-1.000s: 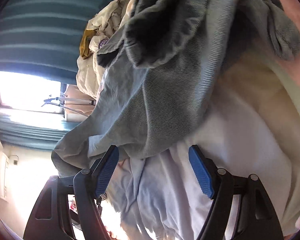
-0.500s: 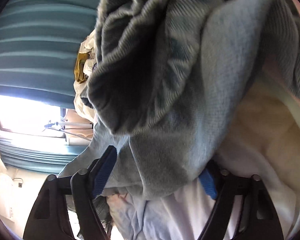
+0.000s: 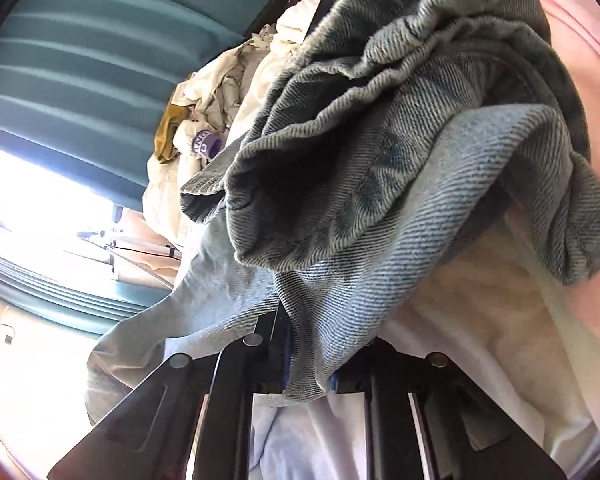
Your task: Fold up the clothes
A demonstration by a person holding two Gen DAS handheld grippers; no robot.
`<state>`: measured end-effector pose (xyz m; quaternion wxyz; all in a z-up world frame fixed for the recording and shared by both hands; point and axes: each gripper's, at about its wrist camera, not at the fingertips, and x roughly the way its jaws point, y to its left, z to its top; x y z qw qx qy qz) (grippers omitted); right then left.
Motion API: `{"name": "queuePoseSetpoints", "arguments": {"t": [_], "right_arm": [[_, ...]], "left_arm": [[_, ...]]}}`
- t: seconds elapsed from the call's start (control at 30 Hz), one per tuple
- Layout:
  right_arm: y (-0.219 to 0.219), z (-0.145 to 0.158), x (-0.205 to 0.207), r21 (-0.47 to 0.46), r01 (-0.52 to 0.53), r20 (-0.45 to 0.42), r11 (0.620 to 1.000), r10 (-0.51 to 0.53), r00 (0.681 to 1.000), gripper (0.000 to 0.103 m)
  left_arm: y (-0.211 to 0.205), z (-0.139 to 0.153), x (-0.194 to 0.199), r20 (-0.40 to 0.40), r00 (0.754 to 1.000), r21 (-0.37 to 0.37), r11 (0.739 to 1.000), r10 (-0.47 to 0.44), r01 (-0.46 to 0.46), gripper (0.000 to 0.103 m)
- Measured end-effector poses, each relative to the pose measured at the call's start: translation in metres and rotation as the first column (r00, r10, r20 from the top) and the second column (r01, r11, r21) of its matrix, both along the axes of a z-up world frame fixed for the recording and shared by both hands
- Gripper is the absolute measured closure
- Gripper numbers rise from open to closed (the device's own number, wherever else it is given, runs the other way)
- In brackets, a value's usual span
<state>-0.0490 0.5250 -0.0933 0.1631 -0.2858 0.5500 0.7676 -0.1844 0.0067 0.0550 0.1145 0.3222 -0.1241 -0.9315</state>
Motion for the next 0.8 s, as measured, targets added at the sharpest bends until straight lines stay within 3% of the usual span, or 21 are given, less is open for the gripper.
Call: {"name": "queuePoseSetpoints", "arguments": {"t": [0.13,0.2,0.27,0.33,0.43,0.53,0.63,0.8], "right_arm": [[-0.001,0.008,-0.007,0.0,-0.004,-0.019,1.0,0.004,1.0,0.092],[-0.001,0.012,-0.005,0.012,-0.002,-0.024,1.0,0.003,1.0,0.092],[-0.002,0.019,-0.002,0.04,0.002,-0.024,0.999,-0.001,1.0,0.092],[-0.005,0.023,0.0,0.069,0.001,-0.002,0.998,-0.001,1.0,0.092],[-0.011,0.017,0.004,0.05,-0.004,0.05,0.999,0.001,0.999,0.092],[-0.01,0.01,0.003,0.039,-0.017,0.084,0.999,0.013,0.996,0.09],[-0.011,0.012,0.005,0.055,-0.03,0.101,0.998,0.025,0.995,0.085],[-0.02,0.026,0.034,0.16,-0.036,0.119,0.986,0.017,0.993,0.079]], "left_arm": [[-0.039,0.021,0.007,-0.027,0.998,-0.005,0.998,0.064,-0.065,0.085],[-0.085,0.017,-0.01,-0.028,0.995,0.005,0.995,0.097,-0.097,0.085],[-0.107,0.018,0.0,-0.026,0.991,0.022,0.991,0.129,-0.129,0.085],[-0.131,0.01,0.008,-0.012,0.988,0.041,0.988,0.151,-0.15,0.085],[-0.154,-0.018,0.015,0.074,0.983,0.104,0.979,0.167,-0.174,0.085],[-0.164,-0.044,0.029,0.139,0.978,0.188,0.965,0.156,-0.181,0.084],[-0.162,-0.057,0.044,0.169,0.976,0.222,0.959,0.14,-0.177,0.081],[-0.172,-0.053,0.07,0.182,0.978,0.341,0.926,0.107,-0.165,0.068]]}}
